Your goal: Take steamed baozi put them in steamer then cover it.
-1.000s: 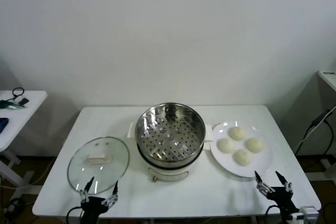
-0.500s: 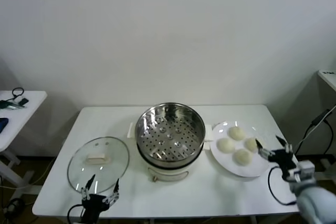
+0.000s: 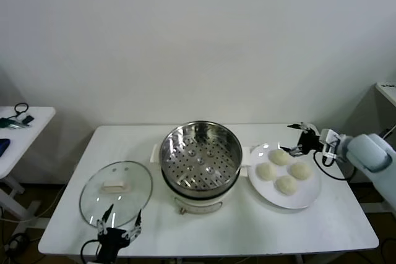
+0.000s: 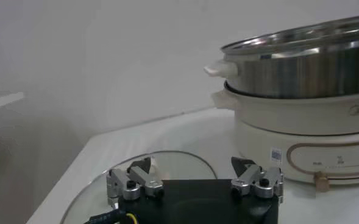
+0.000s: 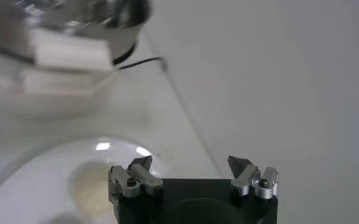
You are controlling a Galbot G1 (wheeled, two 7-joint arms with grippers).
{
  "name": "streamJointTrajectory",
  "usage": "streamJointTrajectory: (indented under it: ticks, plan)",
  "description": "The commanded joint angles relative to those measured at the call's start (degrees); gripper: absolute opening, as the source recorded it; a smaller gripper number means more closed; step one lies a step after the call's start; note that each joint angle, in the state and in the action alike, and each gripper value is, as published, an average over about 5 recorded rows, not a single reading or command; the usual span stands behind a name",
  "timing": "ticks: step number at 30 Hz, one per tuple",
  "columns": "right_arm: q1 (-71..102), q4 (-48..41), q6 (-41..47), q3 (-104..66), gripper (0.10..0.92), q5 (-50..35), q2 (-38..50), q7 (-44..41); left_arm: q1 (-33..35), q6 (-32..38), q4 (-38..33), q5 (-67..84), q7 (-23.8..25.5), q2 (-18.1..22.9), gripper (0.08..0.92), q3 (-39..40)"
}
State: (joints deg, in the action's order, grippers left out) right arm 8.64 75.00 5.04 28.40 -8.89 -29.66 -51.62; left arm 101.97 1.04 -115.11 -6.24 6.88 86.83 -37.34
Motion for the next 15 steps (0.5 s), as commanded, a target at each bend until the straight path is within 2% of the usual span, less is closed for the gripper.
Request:
streamJointTrajectory:
  ticks: [1, 8, 15]
  plan:
    - [-40.5, -14.35, -6.71, 46.77, 0.823, 4.33, -1.77, -20.26, 0.05, 0.23, -0.05, -0.27, 0.04, 0.02, 0.823, 0.11]
    - [-38.05, -24.61, -2.84, 49.47, 0.823, -3.15, -14.76, -19.78, 0.45, 0.84, 0.42, -0.51, -0.04, 0.29, 0.823, -0.05]
    - [-27.77, -34.99, -2.66, 41.04, 0.823, 0.48, -22.96, -17.18, 1.51, 1.61, 0.81, -0.53, -0.39, 0.37, 0.823, -0.91]
